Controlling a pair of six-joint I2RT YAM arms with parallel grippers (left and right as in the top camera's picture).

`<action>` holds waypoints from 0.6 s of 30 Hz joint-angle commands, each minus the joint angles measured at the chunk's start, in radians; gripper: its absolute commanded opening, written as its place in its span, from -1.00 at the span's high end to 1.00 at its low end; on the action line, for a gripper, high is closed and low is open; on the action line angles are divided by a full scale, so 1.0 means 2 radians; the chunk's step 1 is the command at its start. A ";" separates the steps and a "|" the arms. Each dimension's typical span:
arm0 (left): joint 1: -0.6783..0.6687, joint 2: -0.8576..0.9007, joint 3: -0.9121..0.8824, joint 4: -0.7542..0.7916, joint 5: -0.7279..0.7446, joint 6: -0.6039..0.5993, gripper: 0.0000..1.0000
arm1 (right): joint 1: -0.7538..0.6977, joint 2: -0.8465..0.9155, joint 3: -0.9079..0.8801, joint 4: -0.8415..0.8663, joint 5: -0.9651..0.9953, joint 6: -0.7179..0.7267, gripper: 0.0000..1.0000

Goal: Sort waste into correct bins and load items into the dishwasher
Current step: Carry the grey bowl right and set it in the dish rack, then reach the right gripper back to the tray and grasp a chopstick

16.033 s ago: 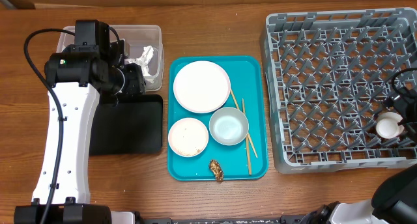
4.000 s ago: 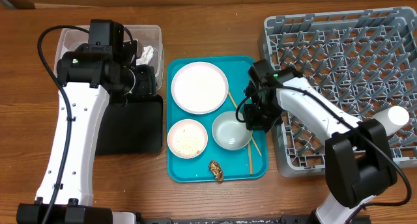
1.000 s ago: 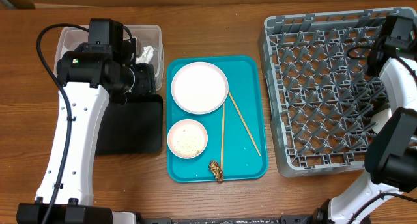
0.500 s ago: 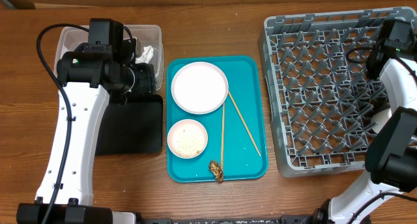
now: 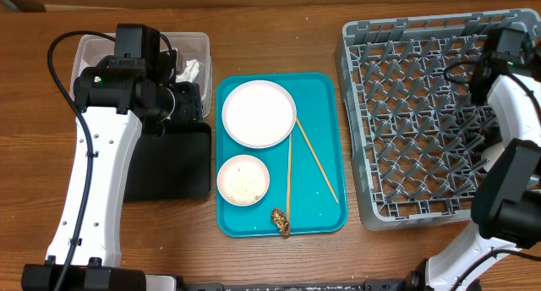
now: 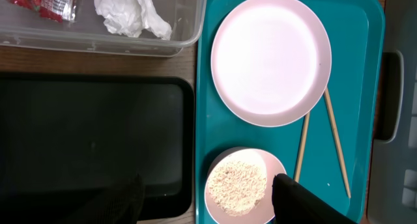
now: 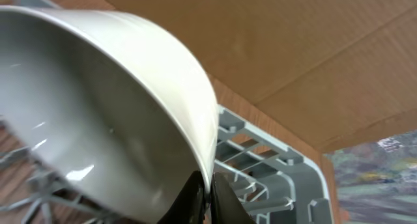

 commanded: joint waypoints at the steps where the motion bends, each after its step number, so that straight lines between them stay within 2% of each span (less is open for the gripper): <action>1: -0.003 0.004 0.006 0.002 -0.001 -0.002 -0.31 | 0.020 -0.010 -0.002 -0.004 -0.022 0.003 0.82; 4: -0.003 0.004 0.006 0.002 -0.001 -0.002 -0.31 | 0.032 -0.013 -0.002 -0.010 -0.023 0.003 0.45; 5: -0.003 0.004 0.006 0.002 -0.001 -0.002 -0.31 | 0.036 -0.013 -0.002 -0.014 -0.023 0.003 0.26; 6: -0.003 0.004 0.006 0.002 -0.001 -0.002 -0.30 | 0.040 -0.014 -0.002 -0.018 -0.024 0.003 0.19; 11: -0.003 0.004 0.006 0.002 -0.001 -0.002 -0.31 | 0.056 -0.032 -0.001 -0.032 -0.046 0.003 0.04; 18: -0.003 0.004 0.006 0.002 -0.002 -0.002 -0.33 | 0.058 -0.105 -0.001 -0.039 -0.194 0.002 -0.15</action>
